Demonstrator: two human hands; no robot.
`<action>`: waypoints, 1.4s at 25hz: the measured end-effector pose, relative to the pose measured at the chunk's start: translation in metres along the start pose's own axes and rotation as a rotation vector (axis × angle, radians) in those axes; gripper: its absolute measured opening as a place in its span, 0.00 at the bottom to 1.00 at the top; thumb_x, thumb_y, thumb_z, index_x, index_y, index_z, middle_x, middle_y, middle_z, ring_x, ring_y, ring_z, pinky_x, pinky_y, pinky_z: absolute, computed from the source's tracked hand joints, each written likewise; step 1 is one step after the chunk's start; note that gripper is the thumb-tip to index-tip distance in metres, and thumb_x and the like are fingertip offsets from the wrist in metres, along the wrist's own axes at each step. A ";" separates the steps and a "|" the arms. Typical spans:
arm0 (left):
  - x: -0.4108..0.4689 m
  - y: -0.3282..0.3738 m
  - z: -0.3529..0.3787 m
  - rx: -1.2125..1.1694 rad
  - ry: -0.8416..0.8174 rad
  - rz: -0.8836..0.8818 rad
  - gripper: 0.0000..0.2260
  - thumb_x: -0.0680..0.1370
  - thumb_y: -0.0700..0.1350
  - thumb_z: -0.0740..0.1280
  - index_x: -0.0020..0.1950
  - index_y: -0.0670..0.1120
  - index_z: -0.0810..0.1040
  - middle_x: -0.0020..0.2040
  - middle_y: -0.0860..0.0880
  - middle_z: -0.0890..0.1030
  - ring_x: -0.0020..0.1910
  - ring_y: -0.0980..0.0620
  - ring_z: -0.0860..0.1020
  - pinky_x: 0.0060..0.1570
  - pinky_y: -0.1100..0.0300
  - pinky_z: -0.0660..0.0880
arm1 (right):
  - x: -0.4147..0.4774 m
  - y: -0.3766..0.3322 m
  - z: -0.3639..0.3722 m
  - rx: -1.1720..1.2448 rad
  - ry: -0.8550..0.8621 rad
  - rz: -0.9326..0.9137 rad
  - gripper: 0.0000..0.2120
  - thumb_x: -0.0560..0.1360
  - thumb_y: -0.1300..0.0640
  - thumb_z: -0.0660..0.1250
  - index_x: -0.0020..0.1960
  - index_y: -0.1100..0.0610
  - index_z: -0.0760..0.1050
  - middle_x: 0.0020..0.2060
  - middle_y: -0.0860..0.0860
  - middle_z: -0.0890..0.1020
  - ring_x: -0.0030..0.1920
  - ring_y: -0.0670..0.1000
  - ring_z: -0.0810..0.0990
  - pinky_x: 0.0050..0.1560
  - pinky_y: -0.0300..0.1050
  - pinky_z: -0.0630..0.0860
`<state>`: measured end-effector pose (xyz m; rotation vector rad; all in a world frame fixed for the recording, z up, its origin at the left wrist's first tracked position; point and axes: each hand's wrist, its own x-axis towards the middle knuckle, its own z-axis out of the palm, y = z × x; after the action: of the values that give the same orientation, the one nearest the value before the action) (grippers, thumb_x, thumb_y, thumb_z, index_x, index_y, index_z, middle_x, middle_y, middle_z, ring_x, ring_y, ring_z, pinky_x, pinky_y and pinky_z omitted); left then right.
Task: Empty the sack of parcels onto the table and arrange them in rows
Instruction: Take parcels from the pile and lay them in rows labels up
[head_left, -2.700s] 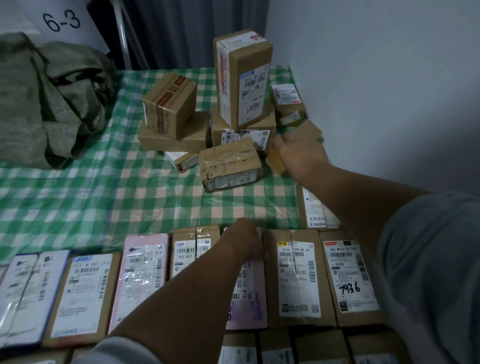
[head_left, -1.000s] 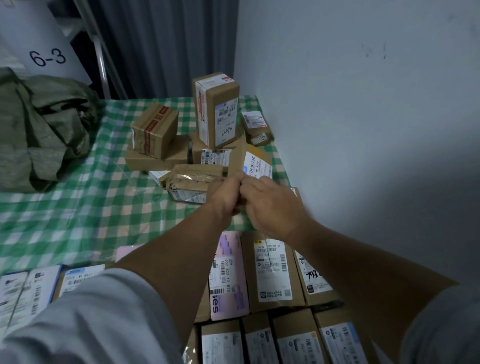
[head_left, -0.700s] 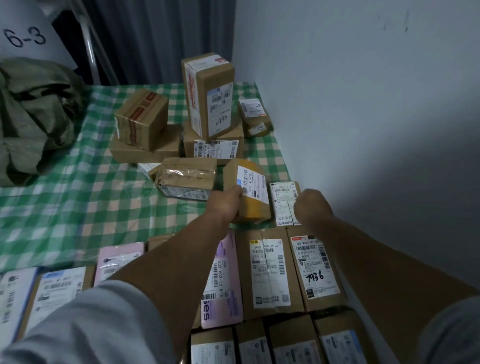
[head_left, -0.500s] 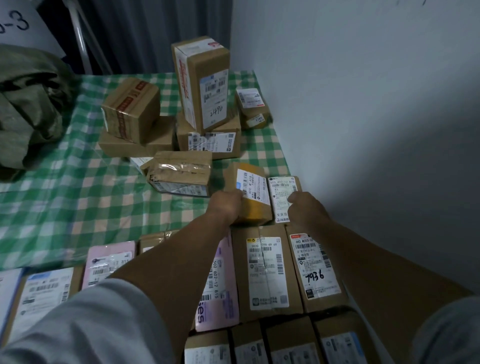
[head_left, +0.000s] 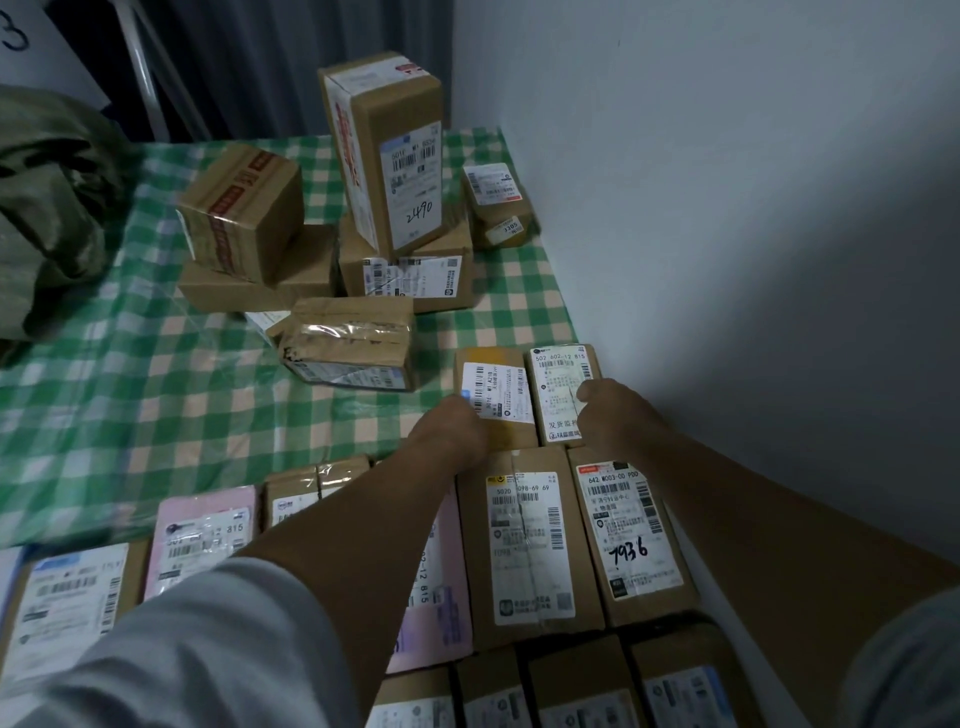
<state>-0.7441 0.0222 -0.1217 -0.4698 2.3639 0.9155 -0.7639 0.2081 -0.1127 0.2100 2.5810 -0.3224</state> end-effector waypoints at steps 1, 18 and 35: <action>-0.001 0.001 0.001 0.010 0.002 0.008 0.13 0.83 0.39 0.59 0.66 0.37 0.72 0.66 0.38 0.76 0.65 0.40 0.75 0.61 0.51 0.73 | 0.000 0.001 0.000 -0.006 -0.003 0.011 0.16 0.80 0.63 0.59 0.66 0.62 0.73 0.60 0.62 0.79 0.61 0.63 0.78 0.59 0.53 0.77; -0.020 -0.064 -0.092 -0.055 0.298 -0.098 0.06 0.79 0.39 0.62 0.43 0.41 0.76 0.48 0.41 0.80 0.47 0.41 0.79 0.48 0.51 0.76 | -0.002 -0.159 -0.009 0.076 0.140 -0.422 0.37 0.73 0.59 0.73 0.77 0.56 0.60 0.74 0.58 0.64 0.71 0.62 0.67 0.69 0.57 0.71; -0.026 -0.107 -0.120 -0.209 0.451 -0.083 0.26 0.76 0.35 0.65 0.73 0.41 0.66 0.70 0.40 0.67 0.67 0.39 0.71 0.67 0.44 0.71 | 0.002 -0.197 -0.037 0.207 0.077 -0.389 0.45 0.65 0.49 0.78 0.77 0.51 0.60 0.72 0.57 0.63 0.69 0.62 0.70 0.69 0.57 0.72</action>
<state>-0.7151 -0.1339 -0.0859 -0.9357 2.6267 1.1174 -0.8254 0.0293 -0.0463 -0.2164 2.6530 -0.7363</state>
